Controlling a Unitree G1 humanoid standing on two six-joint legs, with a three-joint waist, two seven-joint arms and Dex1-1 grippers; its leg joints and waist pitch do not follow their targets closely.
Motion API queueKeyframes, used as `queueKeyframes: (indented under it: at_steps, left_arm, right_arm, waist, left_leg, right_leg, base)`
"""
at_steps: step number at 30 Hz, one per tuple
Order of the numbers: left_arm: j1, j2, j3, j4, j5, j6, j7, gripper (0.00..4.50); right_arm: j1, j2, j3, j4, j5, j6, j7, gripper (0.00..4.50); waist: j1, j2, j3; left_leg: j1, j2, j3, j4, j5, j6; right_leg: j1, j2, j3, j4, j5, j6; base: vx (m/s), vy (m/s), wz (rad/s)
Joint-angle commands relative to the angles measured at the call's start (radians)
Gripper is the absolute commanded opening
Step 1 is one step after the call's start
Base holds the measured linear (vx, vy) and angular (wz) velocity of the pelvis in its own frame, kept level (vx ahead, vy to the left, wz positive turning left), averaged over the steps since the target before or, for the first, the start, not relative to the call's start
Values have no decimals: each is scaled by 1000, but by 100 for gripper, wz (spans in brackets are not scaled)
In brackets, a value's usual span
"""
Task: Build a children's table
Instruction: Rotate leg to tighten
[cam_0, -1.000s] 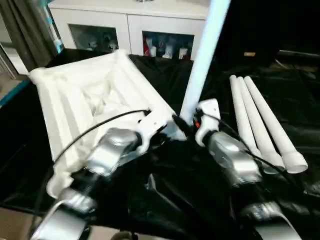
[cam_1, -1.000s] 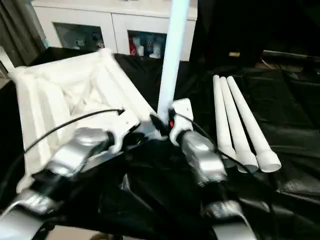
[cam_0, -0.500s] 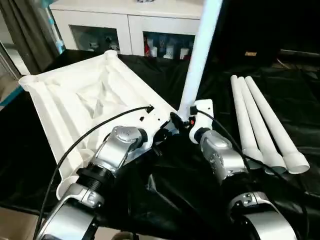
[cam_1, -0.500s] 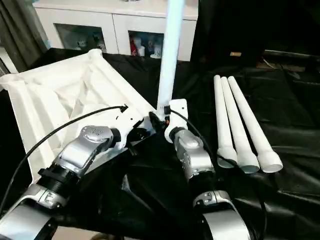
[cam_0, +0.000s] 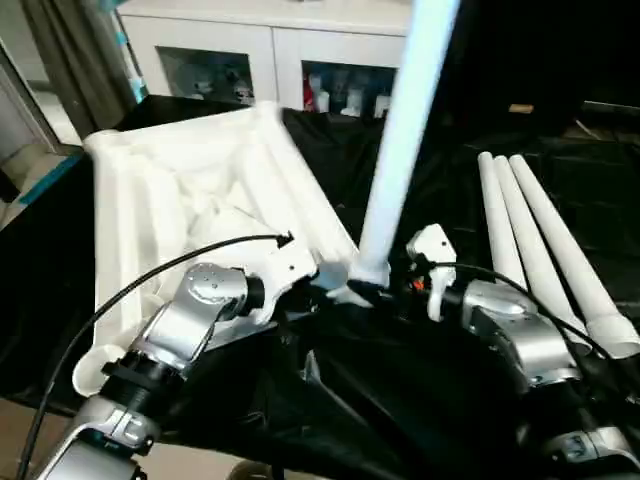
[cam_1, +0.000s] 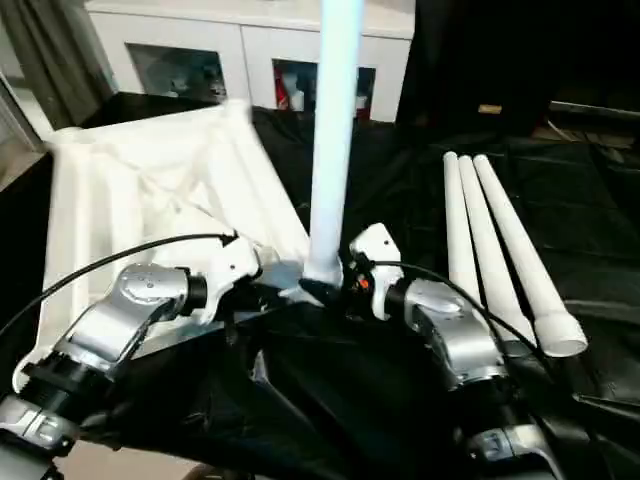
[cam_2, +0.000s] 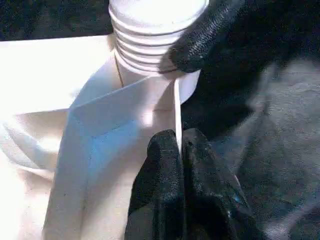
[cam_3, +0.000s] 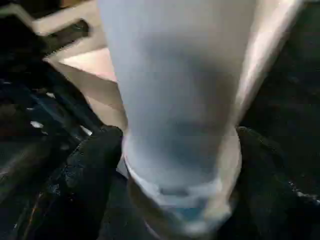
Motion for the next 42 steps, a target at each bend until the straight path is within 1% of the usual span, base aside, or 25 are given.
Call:
queueKeyframes:
  at_steps: [1,3,4,6,8,9,10,12,13,15,17,20,23,24,25,26,27,28,30,33,34,35,37,40,42]
  left_arm:
    - [2,9,-10,-74,-47,-46,-62,0]
    - [24,38,-13,-107,-57,-45,-104,0]
    - [32,51,-15,-120,-63,-47,-119,0]
    - [42,63,-15,-131,-67,-49,-130,0]
    - [46,68,-11,-132,-66,-50,-136,0]
    - [46,69,-10,-129,-62,-51,-134,0]
    - [46,70,-9,-128,-60,-52,-133,0]
    - [47,71,-7,-128,-58,-50,-131,0]
    - [47,71,-6,-128,-58,-49,-130,0]
    - [45,70,-4,-123,-55,-46,-116,0]
    - [39,64,-1,-110,-44,-40,-94,0]
    - [15,32,14,-61,-14,-16,-9,0]
    - [-28,-24,36,8,15,10,105,0]
    - [-28,-24,36,8,15,10,105,0]
    - [-56,-59,49,53,28,29,175,0]
    - [-85,-97,63,96,33,43,238,0]
    - [-92,-107,67,107,33,47,254,0]
    - [-107,-127,74,128,33,58,286,0]
    - [-150,-185,76,198,50,54,363,0]
    - [-164,-211,72,223,57,44,379,0]
    - [-164,-211,72,223,57,44,379,0]
    - [-166,-218,65,222,59,33,372,0]
    - [-165,-218,59,220,60,23,360,0]
    - [-148,-196,44,201,51,-10,303,0]
    - [-135,-177,33,183,47,-27,265,0]
  right_arm:
    - [11,-19,11,-41,16,16,45,367]
    - [17,-39,10,-62,31,27,73,367]
    - [19,-49,15,-70,35,31,84,341]
    - [22,-57,22,-79,40,37,95,334]
    - [23,-55,22,-79,42,46,106,329]
    - [24,-55,26,-76,36,43,112,300]
    - [26,-55,30,-73,31,40,115,291]
    - [30,-57,36,-76,27,41,123,286]
    - [33,-57,42,-81,28,45,126,277]
    - [39,-55,52,-89,29,52,119,270]
    - [39,-43,50,-80,25,58,94,269]
    - [23,11,27,-9,-13,53,-34,269]
    - [-16,83,-7,115,-58,29,-214,268]
    - [-16,83,-7,115,-58,29,-214,268]
    - [-40,126,-30,171,-63,26,-309,268]
    - [-66,169,-50,223,-64,22,-396,268]
    - [-73,180,-55,237,-65,21,-420,268]
    - [-88,203,-64,263,-64,17,-460,267]
    - [-139,276,-79,340,-66,-5,-548,267]
    - [-168,305,-76,380,-74,-27,-575,267]
    - [-168,305,-76,380,-74,-27,-575,267]
    - [-178,318,-82,390,-60,-45,-561,267]
    - [-186,324,-91,392,-50,-56,-545,337]
    - [-188,306,-80,387,-64,-80,-496,357]
    - [-179,284,-66,366,-68,-82,-449,357]
  waist:
    - [-1,2,-83]
    - [-2,1,-82]
    - [-1,0,-83]
    - [-1,1,-83]
    - [-3,1,-82]
    - [-2,-1,-82]
    - [-2,-3,-82]
    - [-2,-2,-83]
    - [-2,-6,-83]
    - [-1,-5,-83]
    - [-2,-5,-83]
    - [-6,-6,-80]
    - [-15,-6,-77]
    - [-19,-6,-74]
    - [-20,-6,-77]
    - [-26,-5,-75]
    - [-30,-5,-73]
    - [-29,-6,-77]
    - [-30,-6,-75]
    - [-27,-6,-77]
    - [-27,-6,-79]
    - [-27,-8,-79]
    - [-26,-6,-80]
    - [-27,-7,-76]
    - [-28,-7,-76]
  left_leg:
    - [26,57,-20,-67,-201,41]
    - [23,59,-21,-69,-199,39]
    - [23,58,-21,-67,-194,40]
    - [22,57,-20,-68,-190,44]
    - [23,56,-20,-68,-196,42]
    - [23,56,-20,-68,-196,39]
    - [23,56,-20,-67,-194,37]
    - [22,55,-20,-67,-187,38]
    - [21,55,-19,-67,-180,41]
    - [20,55,-20,-66,-170,44]
    - [21,55,-20,-66,-166,45]
    - [21,54,-19,-67,-177,36]
    - [27,51,-20,-70,-227,2]
    - [27,50,-22,-73,-251,-10]
    - [27,52,-24,-73,-246,-12]
    - [27,52,-21,-73,-246,-12]
    - [30,47,-22,-74,-263,-24]
    - [27,48,-24,-74,-245,-25]
    - [27,47,-23,-73,-251,-17]
    - [25,47,-22,-72,-232,-7]
    - [23,48,-22,-72,-221,0]
    - [22,47,-21,-71,-216,5]
    - [20,48,-21,-71,-205,18]
    - [22,49,-21,-73,-227,23]
    - [20,50,-23,-75,-233,21]
  right_leg:
    - [37,-86,47,-76,-120,-249]
    - [38,-85,47,-75,-119,-248]
    - [39,-84,46,-74,-107,-250]
    - [38,-83,45,-73,-100,-249]
    - [37,-83,45,-74,-109,-252]
    - [37,-84,45,-75,-115,-252]
    - [37,-85,46,-75,-118,-251]
    - [38,-84,45,-74,-115,-249]
    - [39,-85,45,-73,-110,-249]
    - [40,-85,45,-72,-103,-248]
    - [38,-84,45,-72,-105,-247]
    - [35,-84,45,-75,-129,-245]
    - [32,-86,45,-84,-232,-233]
    - [33,-88,46,-88,-270,-222]
    - [35,-89,47,-87,-266,-212]
    - [29,-88,50,-88,-259,-218]
    - [28,-86,48,-91,-288,-215]
    - [34,-90,47,-90,-276,-210]
    - [30,-88,49,-92,-264,-209]
    - [31,-87,49,-91,-238,-207]
    - [34,-87,49,-88,-210,-210]
    - [34,-87,48,-87,-197,-212]
    - [35,-87,47,-85,-175,-216]
    - [33,-89,47,-89,-209,-216]
    - [35,-89,47,-90,-226,-210]
  base:
    - [0,0,0]
    - [0,0,0]
    - [0,0,0]
    - [0,0,0]
    - [0,0,0]
    - [0,0,0]
    - [0,0,0]
    - [0,0,0]
    - [0,0,0]
    - [0,0,0]
    - [0,0,0]
    - [0,0,0]
    - [0,0,0]
    - [0,0,0]
    - [0,0,0]
    - [0,0,0]
    - [0,0,0]
    - [0,0,0]
    - [0,0,0]
    - [0,0,0]
    - [0,0,0]
    - [0,0,0]
    - [0,0,0]
    - [0,0,0]
    - [0,0,0]
